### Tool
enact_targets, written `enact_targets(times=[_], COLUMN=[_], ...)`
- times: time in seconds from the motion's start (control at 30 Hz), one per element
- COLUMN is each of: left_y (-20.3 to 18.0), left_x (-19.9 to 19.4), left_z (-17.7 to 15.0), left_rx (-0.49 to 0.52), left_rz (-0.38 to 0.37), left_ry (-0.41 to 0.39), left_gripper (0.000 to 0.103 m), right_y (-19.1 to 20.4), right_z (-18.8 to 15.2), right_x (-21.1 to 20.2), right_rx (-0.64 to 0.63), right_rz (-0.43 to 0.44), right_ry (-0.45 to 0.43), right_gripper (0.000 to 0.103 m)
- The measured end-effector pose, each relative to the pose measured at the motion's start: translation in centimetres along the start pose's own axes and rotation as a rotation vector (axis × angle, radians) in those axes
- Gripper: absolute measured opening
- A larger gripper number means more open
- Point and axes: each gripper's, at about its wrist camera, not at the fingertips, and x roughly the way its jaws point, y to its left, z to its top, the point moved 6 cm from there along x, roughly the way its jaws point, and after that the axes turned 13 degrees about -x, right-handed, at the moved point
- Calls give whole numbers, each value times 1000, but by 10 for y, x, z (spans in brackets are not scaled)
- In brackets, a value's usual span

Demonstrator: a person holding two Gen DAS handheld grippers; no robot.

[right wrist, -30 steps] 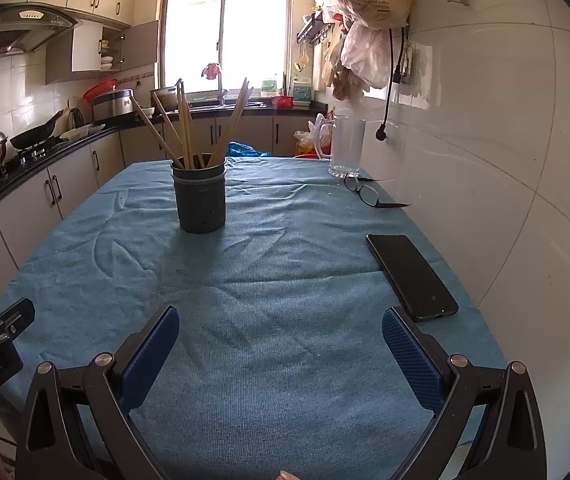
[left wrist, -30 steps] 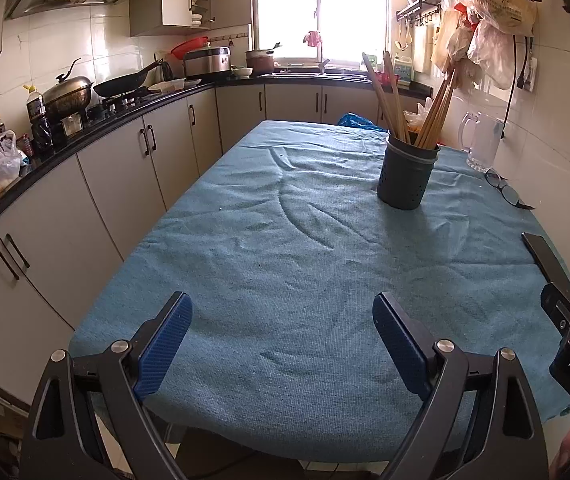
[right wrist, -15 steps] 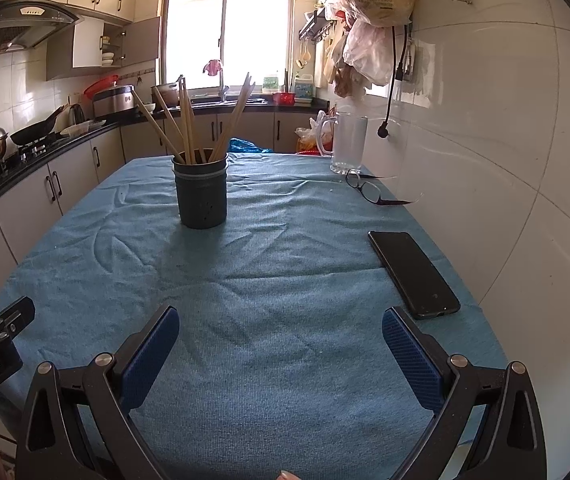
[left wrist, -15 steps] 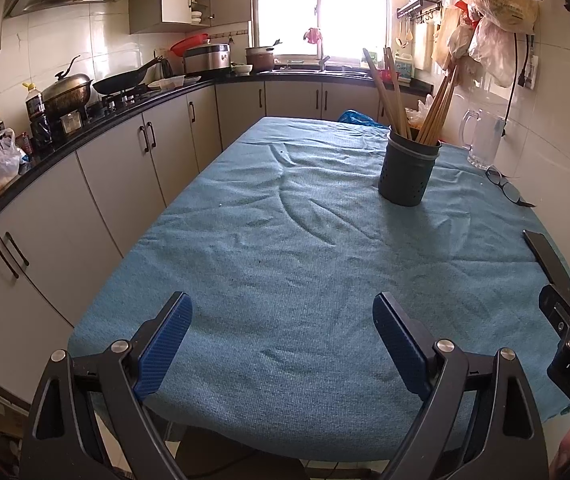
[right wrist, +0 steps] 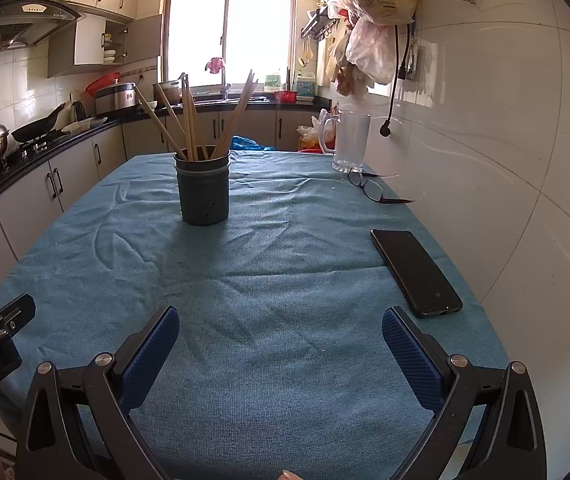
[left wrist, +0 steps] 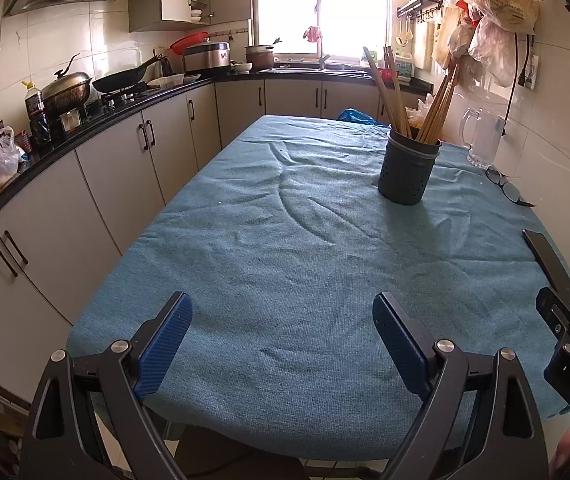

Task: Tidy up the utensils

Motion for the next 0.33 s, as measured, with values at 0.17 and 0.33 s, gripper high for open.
enact_targets(times=[0.17,0.33], left_y=[0,6], left_x=[1,18], left_z=[0,9], left_rx=[3,-5], left_rz=[-3,-11], left_ry=[2,26], left_gripper=[91,91], right_y=[0,-8], right_z=[0,2], right_x=[0,17], right_rx=[0,-1], right_rz=[2,27], right_ry=[1,18], right_gripper=[103,103])
